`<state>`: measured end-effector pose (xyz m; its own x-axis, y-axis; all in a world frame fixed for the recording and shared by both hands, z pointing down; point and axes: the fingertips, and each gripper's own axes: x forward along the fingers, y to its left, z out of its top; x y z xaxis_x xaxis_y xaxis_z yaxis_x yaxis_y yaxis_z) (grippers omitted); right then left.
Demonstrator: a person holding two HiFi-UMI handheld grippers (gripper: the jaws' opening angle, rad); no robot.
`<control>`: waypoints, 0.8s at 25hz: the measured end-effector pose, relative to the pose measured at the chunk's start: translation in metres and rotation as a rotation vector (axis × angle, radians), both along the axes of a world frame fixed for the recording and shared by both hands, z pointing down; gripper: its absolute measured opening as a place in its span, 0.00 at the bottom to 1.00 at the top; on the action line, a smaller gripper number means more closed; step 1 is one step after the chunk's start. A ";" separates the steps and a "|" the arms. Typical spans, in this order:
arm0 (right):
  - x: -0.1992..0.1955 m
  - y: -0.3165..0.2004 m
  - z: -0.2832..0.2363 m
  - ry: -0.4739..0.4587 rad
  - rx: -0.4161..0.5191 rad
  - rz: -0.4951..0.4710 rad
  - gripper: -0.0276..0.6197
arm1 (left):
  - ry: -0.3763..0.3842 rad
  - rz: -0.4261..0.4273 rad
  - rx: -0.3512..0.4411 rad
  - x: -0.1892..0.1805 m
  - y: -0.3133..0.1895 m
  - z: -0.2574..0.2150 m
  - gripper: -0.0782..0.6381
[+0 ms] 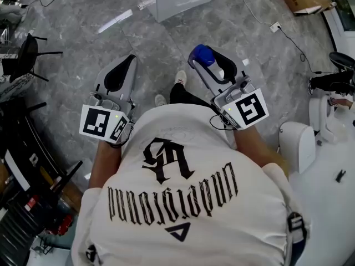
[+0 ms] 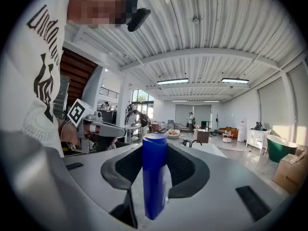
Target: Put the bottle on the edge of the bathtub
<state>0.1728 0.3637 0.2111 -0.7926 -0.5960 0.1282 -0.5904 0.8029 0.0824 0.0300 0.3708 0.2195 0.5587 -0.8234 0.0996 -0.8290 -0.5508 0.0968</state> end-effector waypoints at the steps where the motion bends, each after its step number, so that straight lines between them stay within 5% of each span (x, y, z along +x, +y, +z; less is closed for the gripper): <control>1: 0.001 -0.005 0.000 0.000 0.000 -0.002 0.28 | 0.000 -0.004 -0.004 0.000 -0.005 0.001 0.13; 20: 0.058 -0.169 0.013 -0.008 0.000 -0.050 0.28 | -0.033 -0.084 -0.018 0.043 -0.153 0.008 0.13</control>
